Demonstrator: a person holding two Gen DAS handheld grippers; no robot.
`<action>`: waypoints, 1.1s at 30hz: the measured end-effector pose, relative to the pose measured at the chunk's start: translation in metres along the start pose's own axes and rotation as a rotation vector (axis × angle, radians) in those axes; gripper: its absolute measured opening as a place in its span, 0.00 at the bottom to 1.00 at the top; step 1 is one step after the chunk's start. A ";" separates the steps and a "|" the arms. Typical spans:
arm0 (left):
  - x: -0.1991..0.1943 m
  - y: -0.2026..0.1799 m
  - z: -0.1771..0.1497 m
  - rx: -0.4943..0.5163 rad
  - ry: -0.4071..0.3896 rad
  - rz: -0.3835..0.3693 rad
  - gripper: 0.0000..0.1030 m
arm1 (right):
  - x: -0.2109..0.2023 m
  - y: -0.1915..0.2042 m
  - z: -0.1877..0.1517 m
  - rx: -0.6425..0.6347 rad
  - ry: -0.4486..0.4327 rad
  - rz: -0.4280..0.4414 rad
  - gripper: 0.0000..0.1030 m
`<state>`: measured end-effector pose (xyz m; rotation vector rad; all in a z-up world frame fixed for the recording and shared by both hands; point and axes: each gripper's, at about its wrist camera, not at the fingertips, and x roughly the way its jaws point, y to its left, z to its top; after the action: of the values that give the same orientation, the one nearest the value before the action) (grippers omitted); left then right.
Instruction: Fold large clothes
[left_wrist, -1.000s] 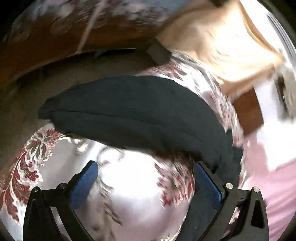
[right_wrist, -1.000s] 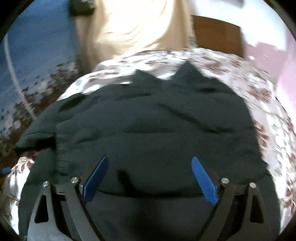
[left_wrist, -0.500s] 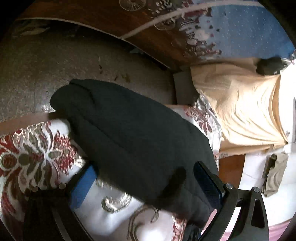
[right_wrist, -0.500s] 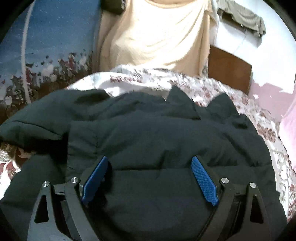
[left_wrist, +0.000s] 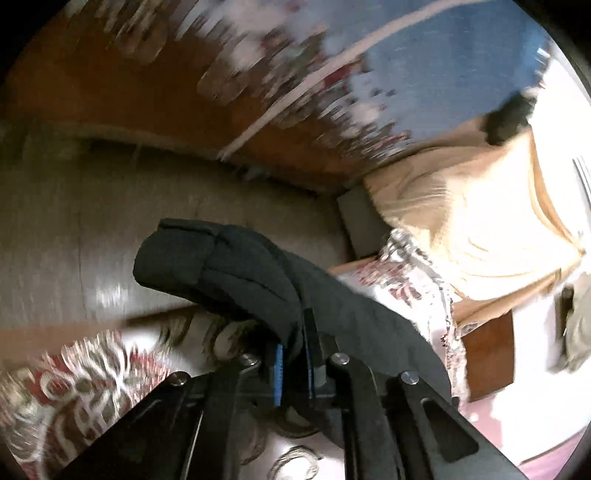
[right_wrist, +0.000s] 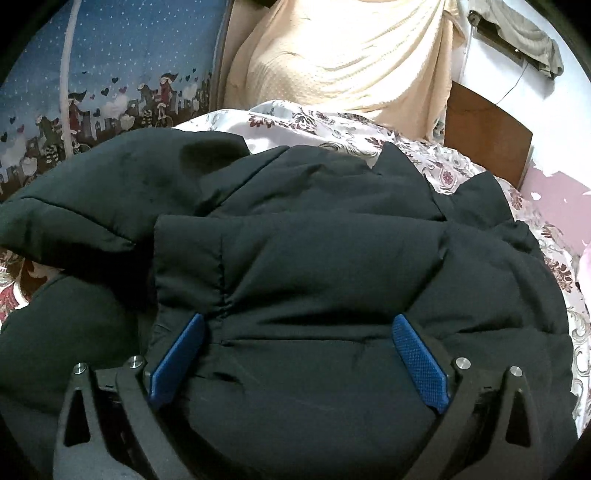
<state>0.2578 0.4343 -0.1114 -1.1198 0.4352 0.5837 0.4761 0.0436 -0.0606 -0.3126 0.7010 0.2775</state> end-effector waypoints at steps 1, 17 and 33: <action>-0.006 -0.011 0.002 0.046 -0.028 0.012 0.08 | 0.000 -0.001 0.000 0.001 0.001 0.002 0.97; -0.112 -0.235 -0.042 0.685 -0.219 -0.241 0.06 | -0.056 -0.086 -0.016 0.342 0.000 0.219 0.97; -0.144 -0.383 -0.253 1.081 -0.001 -0.676 0.06 | -0.166 -0.260 -0.125 0.541 -0.011 0.059 0.97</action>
<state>0.3804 0.0493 0.1490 -0.1701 0.2707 -0.2656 0.3727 -0.2653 0.0082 0.2247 0.7468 0.1365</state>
